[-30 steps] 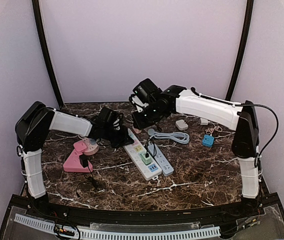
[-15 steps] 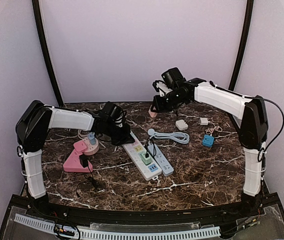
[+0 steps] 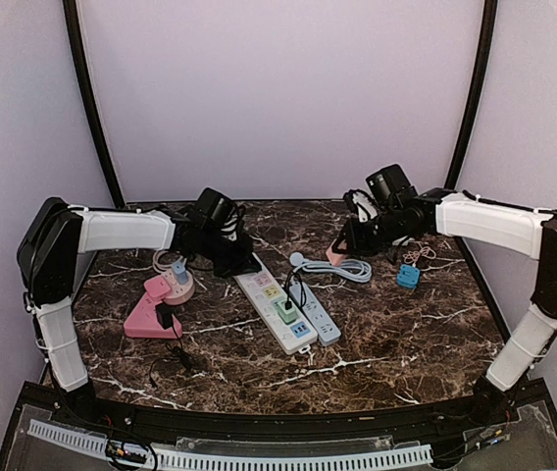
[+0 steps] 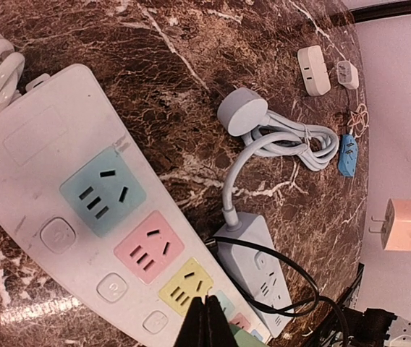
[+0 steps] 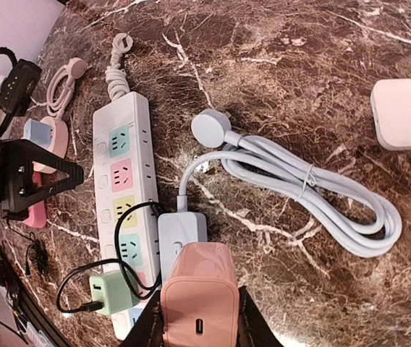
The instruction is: Pull the plug off the socket
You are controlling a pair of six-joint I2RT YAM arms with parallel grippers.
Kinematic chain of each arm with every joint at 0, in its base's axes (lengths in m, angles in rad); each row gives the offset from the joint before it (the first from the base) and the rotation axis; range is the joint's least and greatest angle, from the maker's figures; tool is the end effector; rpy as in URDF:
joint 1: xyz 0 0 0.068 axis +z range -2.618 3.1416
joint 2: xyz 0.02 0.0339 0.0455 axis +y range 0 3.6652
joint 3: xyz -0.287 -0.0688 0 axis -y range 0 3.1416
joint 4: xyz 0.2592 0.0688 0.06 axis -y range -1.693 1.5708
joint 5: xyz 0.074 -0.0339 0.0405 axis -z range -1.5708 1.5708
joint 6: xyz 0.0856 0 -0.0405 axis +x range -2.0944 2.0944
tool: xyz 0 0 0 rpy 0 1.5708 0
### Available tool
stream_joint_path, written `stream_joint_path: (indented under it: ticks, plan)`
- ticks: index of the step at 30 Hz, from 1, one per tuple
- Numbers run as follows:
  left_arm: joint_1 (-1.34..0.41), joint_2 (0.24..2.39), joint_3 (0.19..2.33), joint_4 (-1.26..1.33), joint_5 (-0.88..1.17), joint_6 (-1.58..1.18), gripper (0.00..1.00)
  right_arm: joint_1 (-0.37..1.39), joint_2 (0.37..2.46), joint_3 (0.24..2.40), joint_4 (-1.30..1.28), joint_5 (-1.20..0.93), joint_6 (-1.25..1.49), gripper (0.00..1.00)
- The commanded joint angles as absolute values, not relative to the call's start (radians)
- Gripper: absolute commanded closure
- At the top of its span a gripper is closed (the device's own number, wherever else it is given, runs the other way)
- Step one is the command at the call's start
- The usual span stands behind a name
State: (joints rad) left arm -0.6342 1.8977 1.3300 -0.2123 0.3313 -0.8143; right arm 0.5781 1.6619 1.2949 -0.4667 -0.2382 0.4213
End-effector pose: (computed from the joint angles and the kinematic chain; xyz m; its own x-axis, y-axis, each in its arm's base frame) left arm 0.3646 -0.3028 0.1875 -0.9318 -0.1683 -0.3216 0.1004 0.7319 -0.6740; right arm 0.3367 0.2438 0.2459 -0.8374 -0.0718 -0.5419 -0.3522 0.8291 0.4343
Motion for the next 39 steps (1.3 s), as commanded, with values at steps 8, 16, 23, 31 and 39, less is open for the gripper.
stream_joint_path:
  ticks: [8, 16, 23, 31, 39]
  plan:
    - [-0.637, 1.859, 1.371, -0.261, 0.324, -0.786, 1.0, 0.465, 1.481, 0.976, -0.312, -0.351, 0.532, 1.0]
    - [-0.637, 1.859, 1.37, -0.269, 0.318, -0.79, 1.0, 0.378, 1.508, 0.882, -0.246, -0.427, 0.535, 1.0]
    - [-0.637, 1.859, 1.368, -0.277, 0.312, -0.792, 1.0, 0.326, 1.572, 0.868, -0.228, -0.504, 0.514, 0.97]
    - [-0.637, 1.858, 1.37, -0.274, 0.31, -0.791, 1.0, 0.297, 1.594, 0.853, -0.233, -0.485, 0.506, 0.94]
    - [-0.637, 1.86, 1.372, -0.276, 0.309, -0.787, 1.0, 0.282, 1.605, 0.851, -0.254, -0.473, 0.496, 0.84]
